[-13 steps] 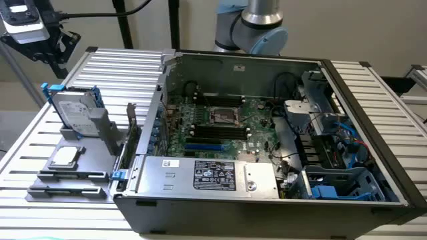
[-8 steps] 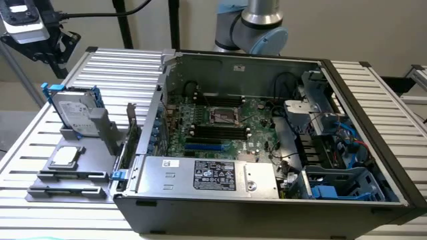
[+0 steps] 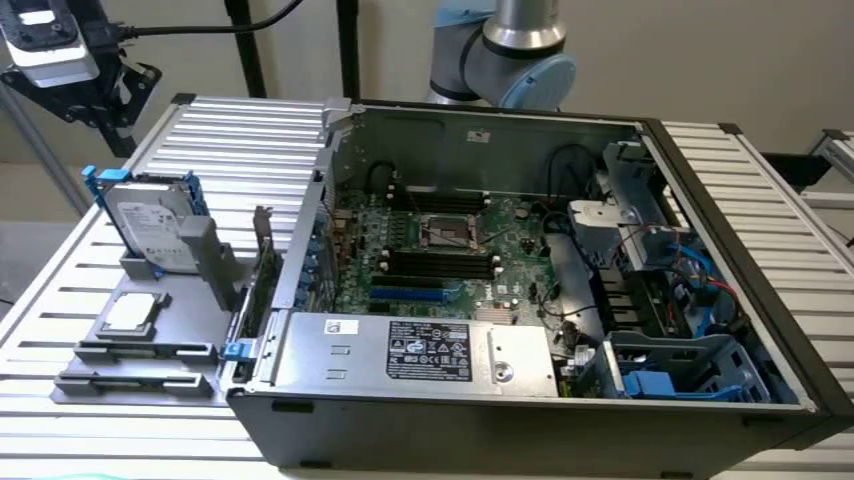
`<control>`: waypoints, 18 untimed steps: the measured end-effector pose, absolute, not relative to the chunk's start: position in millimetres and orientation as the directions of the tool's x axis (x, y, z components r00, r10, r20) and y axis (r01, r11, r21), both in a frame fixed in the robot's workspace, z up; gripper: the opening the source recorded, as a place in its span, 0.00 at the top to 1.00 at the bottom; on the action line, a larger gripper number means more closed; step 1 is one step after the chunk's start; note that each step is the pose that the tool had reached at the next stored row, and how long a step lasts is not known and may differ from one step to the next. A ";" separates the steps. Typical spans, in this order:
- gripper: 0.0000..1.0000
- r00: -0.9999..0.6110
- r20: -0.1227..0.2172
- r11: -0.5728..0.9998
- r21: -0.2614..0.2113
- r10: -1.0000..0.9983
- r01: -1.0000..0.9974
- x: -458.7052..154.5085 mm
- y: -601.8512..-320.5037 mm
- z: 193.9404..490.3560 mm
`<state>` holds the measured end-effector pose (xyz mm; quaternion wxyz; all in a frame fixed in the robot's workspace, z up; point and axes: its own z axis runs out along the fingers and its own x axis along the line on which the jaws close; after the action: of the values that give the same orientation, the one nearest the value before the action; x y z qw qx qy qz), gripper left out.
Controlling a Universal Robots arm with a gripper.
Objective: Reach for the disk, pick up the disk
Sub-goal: 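Pick up the disk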
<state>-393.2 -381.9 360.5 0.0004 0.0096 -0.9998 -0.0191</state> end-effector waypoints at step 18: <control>0.89 -0.999 0.001 0.999 0.038 -0.035 -0.035 -418.6 -381.0 360.6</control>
<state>-418.6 -381.0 360.6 0.0006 0.0174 -0.9997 -0.0190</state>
